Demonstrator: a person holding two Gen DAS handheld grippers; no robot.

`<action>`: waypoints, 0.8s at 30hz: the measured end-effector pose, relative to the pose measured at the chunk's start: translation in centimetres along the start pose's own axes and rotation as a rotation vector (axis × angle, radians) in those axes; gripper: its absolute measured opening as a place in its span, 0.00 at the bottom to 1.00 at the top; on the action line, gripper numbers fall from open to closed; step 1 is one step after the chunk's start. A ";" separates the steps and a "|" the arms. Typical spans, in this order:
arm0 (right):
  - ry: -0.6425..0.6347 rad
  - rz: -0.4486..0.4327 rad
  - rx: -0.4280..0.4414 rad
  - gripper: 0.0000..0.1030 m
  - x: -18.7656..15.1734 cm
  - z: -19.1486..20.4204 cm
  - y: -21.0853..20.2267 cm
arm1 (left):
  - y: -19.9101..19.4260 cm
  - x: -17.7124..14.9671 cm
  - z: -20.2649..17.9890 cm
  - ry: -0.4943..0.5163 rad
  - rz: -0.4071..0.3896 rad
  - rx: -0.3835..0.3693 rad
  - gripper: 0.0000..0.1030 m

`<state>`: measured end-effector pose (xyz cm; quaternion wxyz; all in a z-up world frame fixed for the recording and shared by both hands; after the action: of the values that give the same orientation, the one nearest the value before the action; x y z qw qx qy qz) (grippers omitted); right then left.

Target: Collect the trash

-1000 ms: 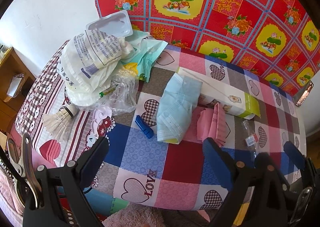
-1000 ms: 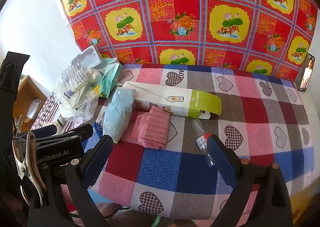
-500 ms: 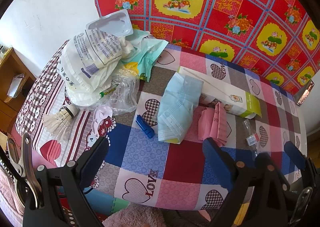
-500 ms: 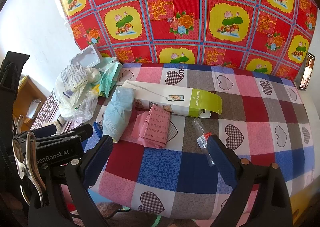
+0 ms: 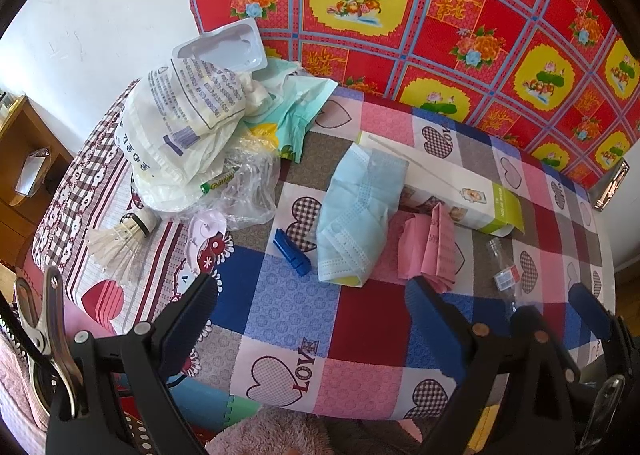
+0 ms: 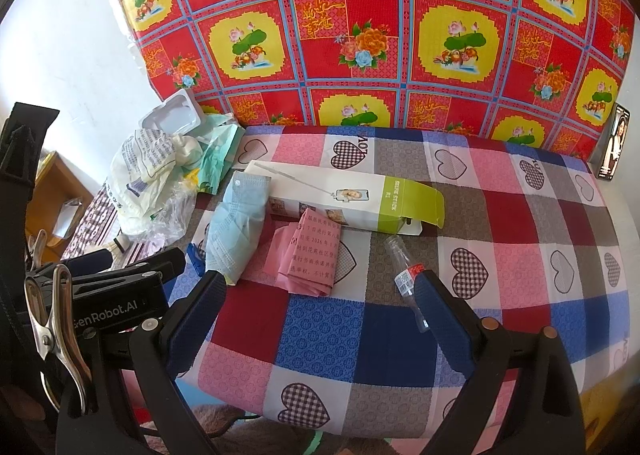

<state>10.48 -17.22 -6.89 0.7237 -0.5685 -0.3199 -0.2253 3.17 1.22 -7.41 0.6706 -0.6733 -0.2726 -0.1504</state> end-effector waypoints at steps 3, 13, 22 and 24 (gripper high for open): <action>0.000 0.000 0.000 0.95 0.0 0.1 0.0 | 0.0 0.0 0.1 0.001 -0.001 0.001 0.95; -0.001 0.002 0.000 0.95 -0.1 0.2 0.3 | 0.0 -0.1 0.5 0.003 -0.004 0.005 0.94; 0.002 0.007 0.001 0.95 -0.1 0.2 0.2 | 0.0 0.1 0.6 0.020 -0.011 0.009 0.93; 0.005 0.010 0.001 0.95 -0.3 0.3 0.2 | 0.1 0.1 1.1 0.031 -0.012 0.016 0.93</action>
<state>10.36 -16.84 -7.21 0.7260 -0.5690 -0.3154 -0.2227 3.17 2.31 -7.48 0.6792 -0.6639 -0.2672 -0.1628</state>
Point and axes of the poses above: each gripper's, at about its wrist camera, not at the fingertips, and y roughly the way its jaws point, z to its left, x to its top, the point moved 8 cm from there along y, roughly the way its jaws point, and after that the axes turned 9 degrees about -z, right-handed, at the moved point
